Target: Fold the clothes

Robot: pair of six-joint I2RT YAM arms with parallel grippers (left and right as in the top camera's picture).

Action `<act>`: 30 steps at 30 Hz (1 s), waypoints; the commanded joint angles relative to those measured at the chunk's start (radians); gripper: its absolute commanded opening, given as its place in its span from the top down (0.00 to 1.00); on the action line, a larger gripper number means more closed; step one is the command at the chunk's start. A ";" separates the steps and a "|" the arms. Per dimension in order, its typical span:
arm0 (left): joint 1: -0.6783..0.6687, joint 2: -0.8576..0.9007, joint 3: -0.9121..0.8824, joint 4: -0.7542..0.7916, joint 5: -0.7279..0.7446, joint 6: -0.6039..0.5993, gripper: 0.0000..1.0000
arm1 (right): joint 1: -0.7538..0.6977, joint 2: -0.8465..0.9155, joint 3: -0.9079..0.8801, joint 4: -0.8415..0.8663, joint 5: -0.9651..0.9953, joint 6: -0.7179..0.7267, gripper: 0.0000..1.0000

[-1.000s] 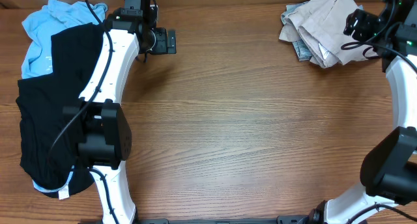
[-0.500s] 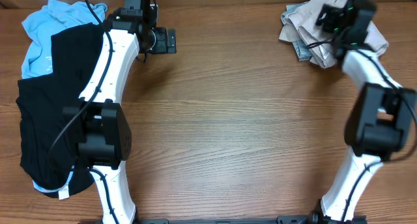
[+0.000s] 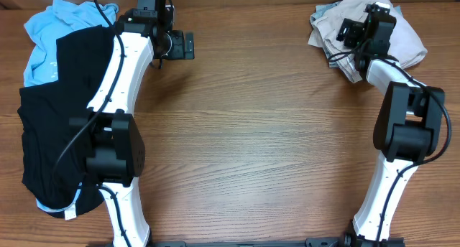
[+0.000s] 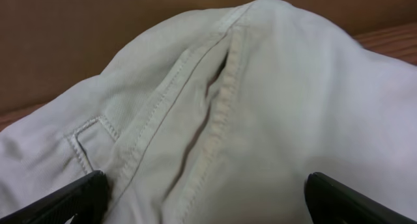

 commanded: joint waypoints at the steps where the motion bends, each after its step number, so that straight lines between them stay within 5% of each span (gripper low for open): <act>1: -0.003 0.011 -0.002 -0.002 0.000 -0.010 0.00 | -0.007 -0.195 -0.005 -0.033 0.022 -0.009 0.00; 8: -0.003 0.011 -0.002 -0.002 0.000 -0.010 0.00 | 0.000 -0.696 0.005 -0.270 0.011 0.004 0.00; 14: -0.003 0.011 -0.002 -0.002 0.000 -0.010 0.00 | 0.000 -1.032 0.005 -0.284 0.011 0.004 0.00; 30: -0.003 0.011 -0.002 -0.002 0.000 -0.010 0.00 | 0.000 -1.288 0.005 -0.291 0.011 0.004 0.00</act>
